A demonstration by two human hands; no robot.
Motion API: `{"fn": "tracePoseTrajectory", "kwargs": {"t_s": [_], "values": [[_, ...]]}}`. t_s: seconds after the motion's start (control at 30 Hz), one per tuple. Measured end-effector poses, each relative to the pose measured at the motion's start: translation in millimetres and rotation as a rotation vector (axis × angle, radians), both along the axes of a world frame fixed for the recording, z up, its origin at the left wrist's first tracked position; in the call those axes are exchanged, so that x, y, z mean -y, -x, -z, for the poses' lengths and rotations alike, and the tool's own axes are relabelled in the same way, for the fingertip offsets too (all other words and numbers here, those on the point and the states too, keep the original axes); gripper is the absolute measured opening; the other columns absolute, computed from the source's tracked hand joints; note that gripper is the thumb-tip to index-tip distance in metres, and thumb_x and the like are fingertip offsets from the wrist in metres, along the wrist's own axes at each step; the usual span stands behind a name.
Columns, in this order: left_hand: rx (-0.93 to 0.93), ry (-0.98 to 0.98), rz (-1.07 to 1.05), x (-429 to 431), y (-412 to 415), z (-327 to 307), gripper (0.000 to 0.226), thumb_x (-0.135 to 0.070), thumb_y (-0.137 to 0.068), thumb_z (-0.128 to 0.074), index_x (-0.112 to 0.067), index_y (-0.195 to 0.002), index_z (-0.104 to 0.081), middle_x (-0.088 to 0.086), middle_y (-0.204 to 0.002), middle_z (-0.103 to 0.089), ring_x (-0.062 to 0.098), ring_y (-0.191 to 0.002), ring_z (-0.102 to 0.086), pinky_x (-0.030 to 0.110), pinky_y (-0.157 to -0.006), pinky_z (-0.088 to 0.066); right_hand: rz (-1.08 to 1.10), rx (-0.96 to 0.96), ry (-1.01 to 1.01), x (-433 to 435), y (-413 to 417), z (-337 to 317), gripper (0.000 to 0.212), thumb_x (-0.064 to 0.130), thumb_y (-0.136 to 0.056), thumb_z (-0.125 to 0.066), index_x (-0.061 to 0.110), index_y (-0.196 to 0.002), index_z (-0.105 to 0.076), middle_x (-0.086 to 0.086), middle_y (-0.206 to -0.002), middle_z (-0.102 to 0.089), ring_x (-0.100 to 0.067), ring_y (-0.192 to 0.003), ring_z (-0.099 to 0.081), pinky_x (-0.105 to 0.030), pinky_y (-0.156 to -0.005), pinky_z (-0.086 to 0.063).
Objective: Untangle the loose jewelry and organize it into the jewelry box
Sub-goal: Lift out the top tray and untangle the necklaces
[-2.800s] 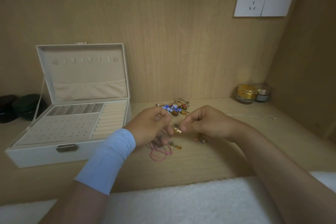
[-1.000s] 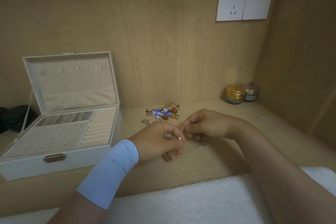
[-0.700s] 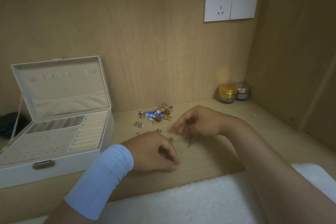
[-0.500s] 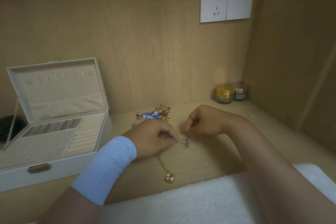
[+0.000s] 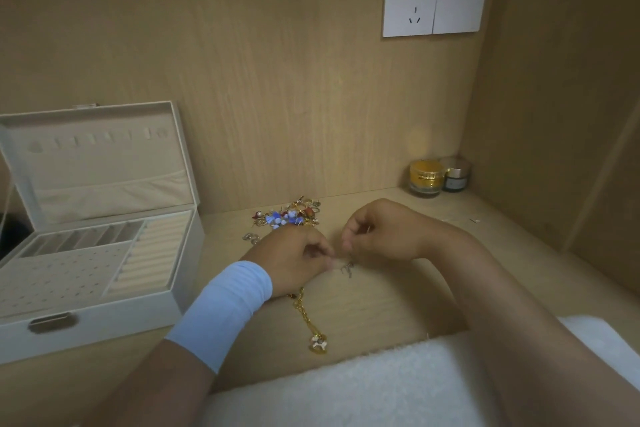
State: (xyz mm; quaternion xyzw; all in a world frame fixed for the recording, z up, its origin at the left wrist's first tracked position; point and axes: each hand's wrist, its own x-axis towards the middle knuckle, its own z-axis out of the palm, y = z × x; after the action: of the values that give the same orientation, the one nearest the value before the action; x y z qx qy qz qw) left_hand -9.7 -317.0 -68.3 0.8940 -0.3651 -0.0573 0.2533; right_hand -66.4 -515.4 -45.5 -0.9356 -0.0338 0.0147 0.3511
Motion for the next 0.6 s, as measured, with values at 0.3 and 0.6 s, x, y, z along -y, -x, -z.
{"fn": "tracePoseTrajectory", "kwargs": {"t_s": [0.3,0.6], "values": [[-0.564,0.684,0.001,-2,5,-23,0.021,-0.008,-0.092,-0.063,-0.013,-0.112,-0.063,0.005,-0.097,-0.076,0.018,-0.085,-0.072,0.023,-0.075,-0.054,0.081,0.227,-0.624,-21,-1,-10,0.011,0.012,-0.095,-0.064,0.005,-0.103,-0.067,-0.001,-0.078,-0.073,-0.013,-0.066,-0.061,-0.026,-0.058,-0.046],[-0.573,0.487,0.084,-7,0,-27,0.01,-0.013,-0.094,-0.061,-0.015,-0.088,-0.068,0.0,-0.072,-0.069,0.017,-0.068,-0.063,0.027,-0.069,-0.05,0.133,0.238,-1.141,-19,-3,-15,0.005,0.011,-0.099,-0.056,0.012,-0.1,-0.062,-0.003,-0.076,-0.064,-0.017,-0.069,-0.065,-0.035,-0.075,-0.059]]}}
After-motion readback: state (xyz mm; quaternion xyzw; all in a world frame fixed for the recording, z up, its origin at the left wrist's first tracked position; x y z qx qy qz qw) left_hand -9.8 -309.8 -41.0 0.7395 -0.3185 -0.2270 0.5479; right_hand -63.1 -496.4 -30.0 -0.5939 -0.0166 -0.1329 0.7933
